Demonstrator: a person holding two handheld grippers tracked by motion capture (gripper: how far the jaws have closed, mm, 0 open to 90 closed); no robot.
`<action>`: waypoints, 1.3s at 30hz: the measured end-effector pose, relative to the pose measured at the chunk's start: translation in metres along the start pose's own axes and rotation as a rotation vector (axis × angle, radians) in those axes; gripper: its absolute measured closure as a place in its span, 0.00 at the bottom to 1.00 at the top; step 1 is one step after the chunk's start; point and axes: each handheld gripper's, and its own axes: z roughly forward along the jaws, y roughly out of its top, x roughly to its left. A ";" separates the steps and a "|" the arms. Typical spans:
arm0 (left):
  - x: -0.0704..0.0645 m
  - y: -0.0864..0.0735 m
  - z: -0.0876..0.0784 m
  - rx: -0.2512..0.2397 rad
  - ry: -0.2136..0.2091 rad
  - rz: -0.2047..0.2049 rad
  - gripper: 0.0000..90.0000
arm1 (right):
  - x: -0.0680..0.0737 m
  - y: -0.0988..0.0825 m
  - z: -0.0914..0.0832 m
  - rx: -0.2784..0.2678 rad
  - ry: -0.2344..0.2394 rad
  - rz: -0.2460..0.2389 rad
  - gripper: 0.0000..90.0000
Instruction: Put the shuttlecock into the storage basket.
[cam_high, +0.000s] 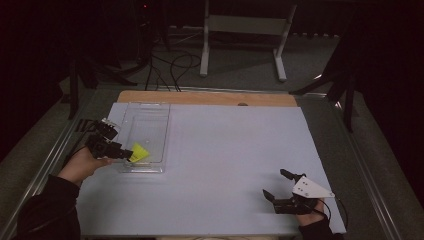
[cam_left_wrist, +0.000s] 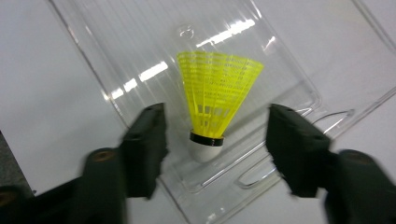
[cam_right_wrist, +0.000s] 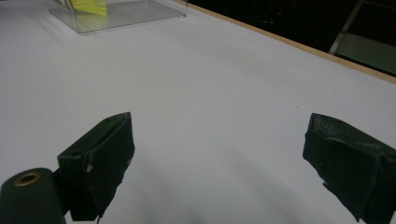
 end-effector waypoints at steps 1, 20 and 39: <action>-0.002 0.001 0.000 0.004 0.008 0.007 0.38 | 0.000 0.000 0.000 0.000 -0.001 0.000 0.10; -0.014 0.012 -0.007 -0.036 -0.051 0.018 0.00 | 0.000 0.000 0.000 0.000 -0.001 0.000 0.10; -0.028 0.027 -0.012 -0.060 -0.088 0.077 0.00 | 0.000 0.000 0.000 0.002 0.000 0.002 0.10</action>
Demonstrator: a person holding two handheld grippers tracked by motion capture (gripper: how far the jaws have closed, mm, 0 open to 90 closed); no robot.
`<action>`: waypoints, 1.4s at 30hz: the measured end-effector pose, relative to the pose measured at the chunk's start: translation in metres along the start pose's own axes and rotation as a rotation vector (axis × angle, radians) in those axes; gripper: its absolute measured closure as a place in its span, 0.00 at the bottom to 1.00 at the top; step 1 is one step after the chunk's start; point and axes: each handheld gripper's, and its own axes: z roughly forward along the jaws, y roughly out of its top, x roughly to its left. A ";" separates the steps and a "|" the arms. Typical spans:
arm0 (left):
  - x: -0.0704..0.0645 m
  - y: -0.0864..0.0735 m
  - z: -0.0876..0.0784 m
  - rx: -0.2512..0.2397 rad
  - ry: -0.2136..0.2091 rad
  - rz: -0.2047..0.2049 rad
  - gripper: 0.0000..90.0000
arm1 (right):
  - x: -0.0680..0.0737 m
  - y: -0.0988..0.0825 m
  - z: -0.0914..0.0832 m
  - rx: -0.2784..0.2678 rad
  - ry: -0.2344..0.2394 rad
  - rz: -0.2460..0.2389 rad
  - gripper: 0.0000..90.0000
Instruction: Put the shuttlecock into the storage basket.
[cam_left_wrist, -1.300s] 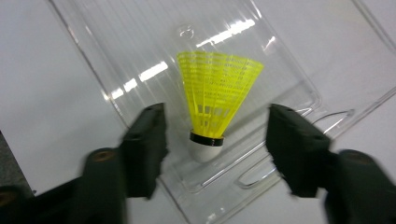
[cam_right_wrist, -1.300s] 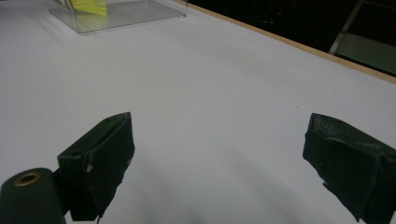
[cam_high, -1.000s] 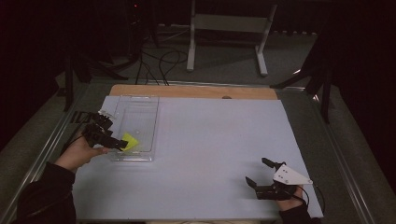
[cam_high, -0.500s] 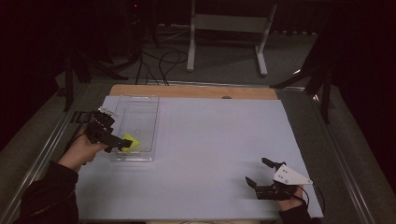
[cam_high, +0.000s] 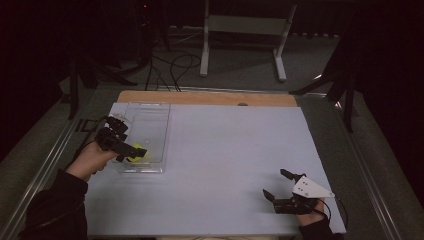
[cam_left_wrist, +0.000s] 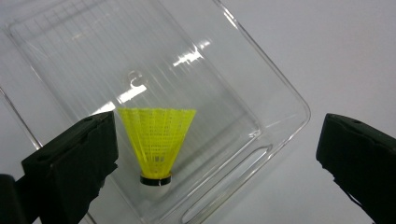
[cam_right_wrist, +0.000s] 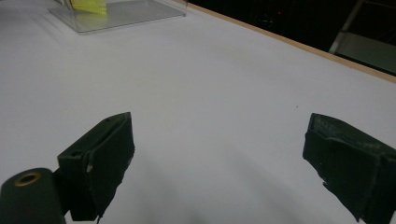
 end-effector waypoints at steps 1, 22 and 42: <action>-0.001 0.001 0.000 -0.005 -0.003 0.000 0.00 | 0.000 0.000 0.000 0.001 0.000 0.001 0.10; -0.043 0.034 -0.002 -0.120 -0.081 0.113 0.00 | 0.000 0.000 0.000 0.001 0.001 0.002 0.10; -0.100 0.053 0.020 -0.134 -0.159 0.285 0.00 | 0.000 0.000 0.000 -0.002 0.004 0.000 0.10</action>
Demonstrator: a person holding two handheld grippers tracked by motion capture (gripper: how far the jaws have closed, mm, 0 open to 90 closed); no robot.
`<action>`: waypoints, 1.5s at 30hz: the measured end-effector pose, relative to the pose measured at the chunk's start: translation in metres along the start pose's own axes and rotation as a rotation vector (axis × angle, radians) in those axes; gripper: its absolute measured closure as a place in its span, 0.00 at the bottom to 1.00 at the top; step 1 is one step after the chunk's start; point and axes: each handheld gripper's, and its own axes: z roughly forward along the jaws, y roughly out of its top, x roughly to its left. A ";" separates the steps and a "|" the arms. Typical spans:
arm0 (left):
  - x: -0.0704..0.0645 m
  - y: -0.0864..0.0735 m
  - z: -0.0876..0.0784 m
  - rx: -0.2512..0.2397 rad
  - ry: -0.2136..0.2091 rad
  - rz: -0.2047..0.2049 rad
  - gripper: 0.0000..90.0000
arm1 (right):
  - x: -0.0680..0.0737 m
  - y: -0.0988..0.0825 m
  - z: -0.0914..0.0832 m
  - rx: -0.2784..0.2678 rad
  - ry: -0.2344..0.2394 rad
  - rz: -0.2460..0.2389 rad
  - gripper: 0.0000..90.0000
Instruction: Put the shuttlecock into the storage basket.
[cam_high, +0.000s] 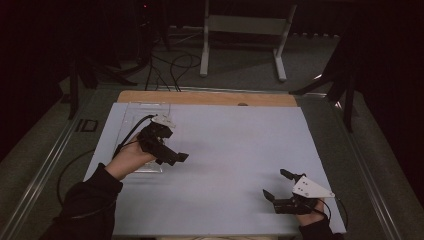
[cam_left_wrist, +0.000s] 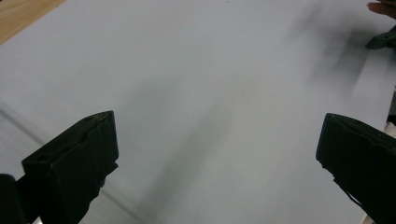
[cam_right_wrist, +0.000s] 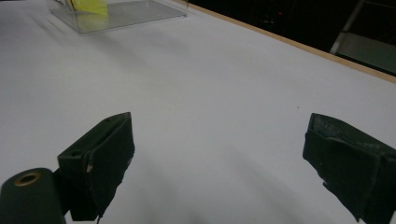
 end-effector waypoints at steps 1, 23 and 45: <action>-0.002 0.000 0.002 -0.004 -0.002 0.004 0.00 | 0.000 0.000 0.000 0.000 0.000 0.001 0.10; -0.040 -0.006 0.041 -0.030 -0.095 0.117 0.00 | 0.001 0.001 -0.001 -0.004 0.005 -0.006 0.10; -0.045 -0.062 0.059 -0.067 -0.141 0.101 0.00 | 0.001 0.001 -0.001 -0.004 0.007 -0.006 0.10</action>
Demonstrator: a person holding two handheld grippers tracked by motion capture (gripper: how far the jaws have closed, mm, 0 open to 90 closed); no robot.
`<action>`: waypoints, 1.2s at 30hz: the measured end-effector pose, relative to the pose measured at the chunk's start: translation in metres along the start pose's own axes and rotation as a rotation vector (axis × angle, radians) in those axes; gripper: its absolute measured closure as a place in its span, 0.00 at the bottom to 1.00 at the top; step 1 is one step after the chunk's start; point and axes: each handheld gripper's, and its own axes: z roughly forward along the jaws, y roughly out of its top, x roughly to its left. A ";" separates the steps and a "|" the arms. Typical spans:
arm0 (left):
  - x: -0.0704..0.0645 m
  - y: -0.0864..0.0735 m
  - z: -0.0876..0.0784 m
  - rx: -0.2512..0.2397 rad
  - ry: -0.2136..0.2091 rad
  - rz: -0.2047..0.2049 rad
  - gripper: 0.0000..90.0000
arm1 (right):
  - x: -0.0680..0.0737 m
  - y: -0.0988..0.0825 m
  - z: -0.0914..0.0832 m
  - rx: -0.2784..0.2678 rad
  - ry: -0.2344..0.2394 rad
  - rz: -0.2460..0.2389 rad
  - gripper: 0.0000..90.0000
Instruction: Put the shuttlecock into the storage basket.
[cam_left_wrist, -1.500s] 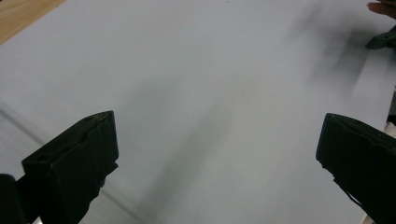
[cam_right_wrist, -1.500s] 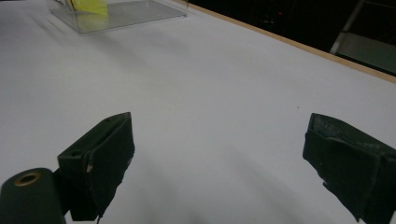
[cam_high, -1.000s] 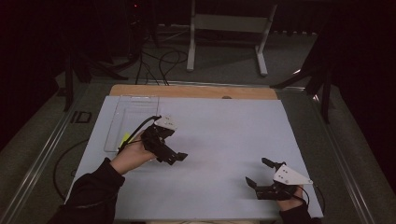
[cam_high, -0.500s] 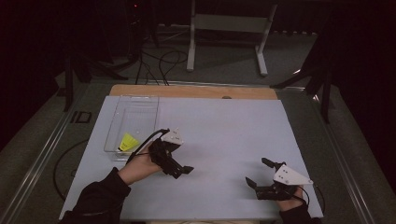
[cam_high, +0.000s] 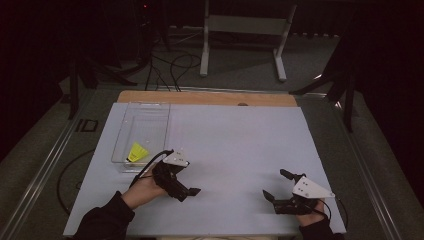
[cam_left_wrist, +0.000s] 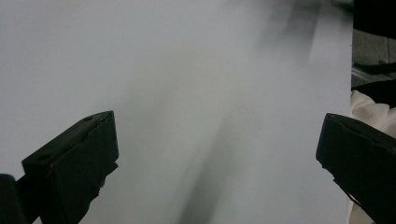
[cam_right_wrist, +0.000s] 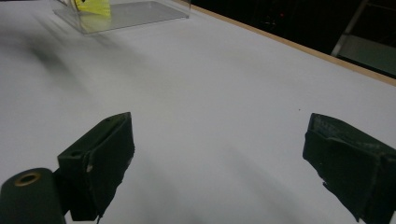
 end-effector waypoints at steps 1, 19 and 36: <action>0.000 -0.003 0.000 -0.003 0.000 0.001 0.00 | 0.000 0.000 0.000 0.000 -0.001 0.001 0.10; 0.001 -0.061 -0.006 -0.078 0.002 -0.040 0.00 | 0.000 0.001 0.000 0.002 -0.004 -0.004 0.10; 0.003 -0.093 -0.022 -0.160 0.055 -0.114 0.00 | 0.000 0.001 0.000 0.004 -0.004 -0.003 0.10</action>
